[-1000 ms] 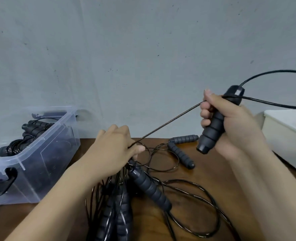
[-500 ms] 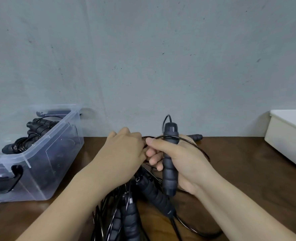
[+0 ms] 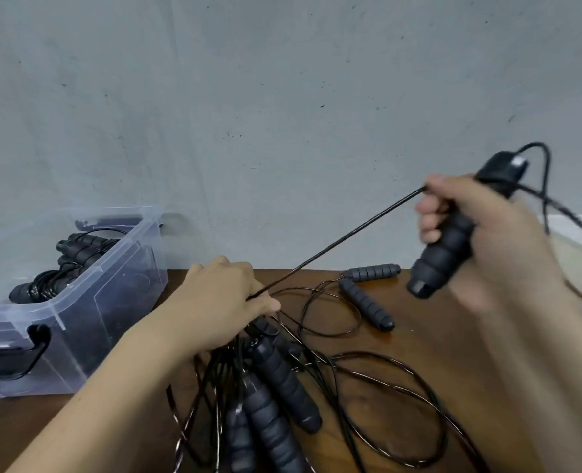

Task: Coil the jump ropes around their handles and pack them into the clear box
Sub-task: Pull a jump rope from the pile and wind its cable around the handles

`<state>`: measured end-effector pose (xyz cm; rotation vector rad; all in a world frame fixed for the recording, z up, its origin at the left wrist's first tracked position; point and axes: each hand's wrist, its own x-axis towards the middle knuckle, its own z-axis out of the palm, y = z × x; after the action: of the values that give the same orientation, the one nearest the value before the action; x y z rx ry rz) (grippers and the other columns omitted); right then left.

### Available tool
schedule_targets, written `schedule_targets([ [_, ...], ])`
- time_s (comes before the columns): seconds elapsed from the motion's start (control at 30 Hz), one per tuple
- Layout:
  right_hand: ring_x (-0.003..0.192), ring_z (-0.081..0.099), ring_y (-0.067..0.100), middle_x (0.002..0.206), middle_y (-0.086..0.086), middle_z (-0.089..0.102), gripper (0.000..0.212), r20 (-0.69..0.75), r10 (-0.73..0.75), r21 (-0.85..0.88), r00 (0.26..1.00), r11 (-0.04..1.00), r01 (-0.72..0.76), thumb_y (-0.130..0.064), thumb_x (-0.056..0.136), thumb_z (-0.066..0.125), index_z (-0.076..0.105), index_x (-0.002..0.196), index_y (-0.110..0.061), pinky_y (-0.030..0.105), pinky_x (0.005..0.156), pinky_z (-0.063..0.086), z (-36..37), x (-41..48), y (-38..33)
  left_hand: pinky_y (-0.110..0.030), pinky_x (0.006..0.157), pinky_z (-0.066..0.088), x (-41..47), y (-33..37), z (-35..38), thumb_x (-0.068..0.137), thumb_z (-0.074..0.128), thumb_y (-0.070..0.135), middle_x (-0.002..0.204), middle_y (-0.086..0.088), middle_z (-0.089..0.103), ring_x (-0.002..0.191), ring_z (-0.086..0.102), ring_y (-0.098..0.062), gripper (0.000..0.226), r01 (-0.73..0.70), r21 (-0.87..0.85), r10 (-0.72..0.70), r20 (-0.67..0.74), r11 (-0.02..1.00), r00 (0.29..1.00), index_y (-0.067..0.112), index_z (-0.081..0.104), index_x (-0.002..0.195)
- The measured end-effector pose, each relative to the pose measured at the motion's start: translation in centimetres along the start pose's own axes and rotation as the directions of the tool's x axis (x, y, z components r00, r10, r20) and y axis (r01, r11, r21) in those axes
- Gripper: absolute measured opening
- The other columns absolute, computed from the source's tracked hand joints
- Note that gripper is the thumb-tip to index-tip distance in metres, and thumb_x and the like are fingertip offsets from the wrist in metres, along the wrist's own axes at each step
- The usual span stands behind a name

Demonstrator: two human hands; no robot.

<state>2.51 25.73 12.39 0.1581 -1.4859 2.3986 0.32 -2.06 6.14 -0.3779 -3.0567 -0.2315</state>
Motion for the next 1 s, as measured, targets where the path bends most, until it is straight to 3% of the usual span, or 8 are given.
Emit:
schedule_targets([
  [0.2,0.071,0.067,0.009,0.082,0.0,0.07,0.011,-0.063,-0.003,0.138,0.998,0.99,0.011,-0.021,0.102,0.071,0.066,0.096,-0.013,0.019,0.056,0.049,-1.3,1.4,1.5,-0.04,0.1,0.036,0.0,-0.1,-0.2,0.101,0.032,0.072,0.1,0.012,0.054,0.104,0.046,-0.013,0.054,0.013,0.145,-0.015,0.013,0.989,1.0,0.034,0.069,0.09],
  [0.33,0.057,0.058,0.012,0.072,0.002,0.061,0.019,0.023,0.262,0.125,0.965,0.957,-0.263,-0.023,0.092,0.081,0.065,0.089,-0.014,0.022,0.046,0.048,0.8,0.3,5.1,-0.041,0.098,0.04,-0.2,-0.1,-0.1,0.101,0.029,0.072,0.098,0.011,0.053,0.098,0.047,-0.013,0.062,0.018,0.107,-0.012,-0.059,0.994,0.998,0.024,0.066,0.086],
  [0.47,0.059,0.058,0.013,0.081,0.009,0.07,0.017,0.218,0.436,-0.098,0.873,0.9,-0.424,-0.019,0.088,0.085,0.071,0.09,-0.009,0.021,0.047,0.047,2.7,-2.2,7.5,-0.04,0.094,0.041,-0.8,0.9,-0.5,0.105,0.033,0.067,0.09,0.008,0.05,0.094,0.046,-0.016,0.056,0.003,0.1,0.008,-0.104,0.995,0.995,0.024,0.052,0.074],
  [0.53,0.058,0.06,0.015,0.087,0.014,0.074,0.018,0.275,0.425,-0.16,0.862,0.904,-0.395,-0.016,0.089,0.084,0.072,0.096,-0.006,0.023,0.048,0.047,3.2,-3.2,8.3,-0.039,0.089,0.04,-1.2,1.6,-0.7,0.106,0.032,0.064,0.088,0.009,0.047,0.094,0.045,-0.017,0.052,-0.008,0.144,0.025,-0.119,0.99,0.993,0.026,0.044,0.073],
  [0.7,0.05,0.059,0.019,0.084,0.021,0.075,0.015,0.302,0.309,-0.238,0.902,0.94,-0.243,-0.01,0.094,0.08,0.071,0.095,0.001,0.026,0.044,0.045,3.9,-4.6,10.0,-0.035,0.087,0.04,-1.3,2.6,-0.1,0.11,0.038,0.039,0.106,0.01,0.052,0.101,0.046,-0.018,0.023,-0.026,0.281,0.072,-0.155,0.959,0.985,0.027,0.052,0.095],
  [0.8,0.05,0.058,0.02,0.079,0.019,0.076,0.017,0.269,0.248,-0.279,0.931,0.945,-0.171,-0.009,0.097,0.077,0.068,0.098,0.005,0.027,0.044,0.045,3.8,-4.6,10.2,-0.036,0.086,0.04,-1.3,3.0,-0.1,0.108,0.035,0.046,0.105,0.009,0.052,0.103,0.048,-0.019,0.029,-0.031,0.264,0.069,-0.137,0.964,0.988,0.027,0.049,0.091],
  [0.9,0.049,0.057,0.019,0.075,0.018,0.075,0.011,0.266,0.198,-0.274,0.943,0.954,-0.123,-0.007,0.097,0.076,0.069,0.091,-0.003,0.027,0.045,0.045,3.7,-4.6,9.3,-0.038,0.09,0.042,-1.3,2.8,-0.3,0.102,0.029,0.059,0.101,0.01,0.052,0.1,0.046,-0.017,0.046,-0.063,0.252,0.087,-0.085,0.966,0.993,0.025,0.055,0.086],
  [1.0,0.048,0.057,0.017,0.072,0.016,0.073,0.009,0.186,0.159,-0.195,0.969,0.973,-0.122,-0.004,0.093,0.076,0.07,0.088,-0.002,0.026,0.045,0.044,3.3,-3.6,7.1,-0.036,0.088,0.037,-1.4,2.1,-0.4,0.103,0.041,0.065,0.095,0.013,0.052,0.099,0.045,-0.015,0.045,-0.058,0.125,0.066,-0.055,0.99,0.996,0.036,0.055,0.071],
])
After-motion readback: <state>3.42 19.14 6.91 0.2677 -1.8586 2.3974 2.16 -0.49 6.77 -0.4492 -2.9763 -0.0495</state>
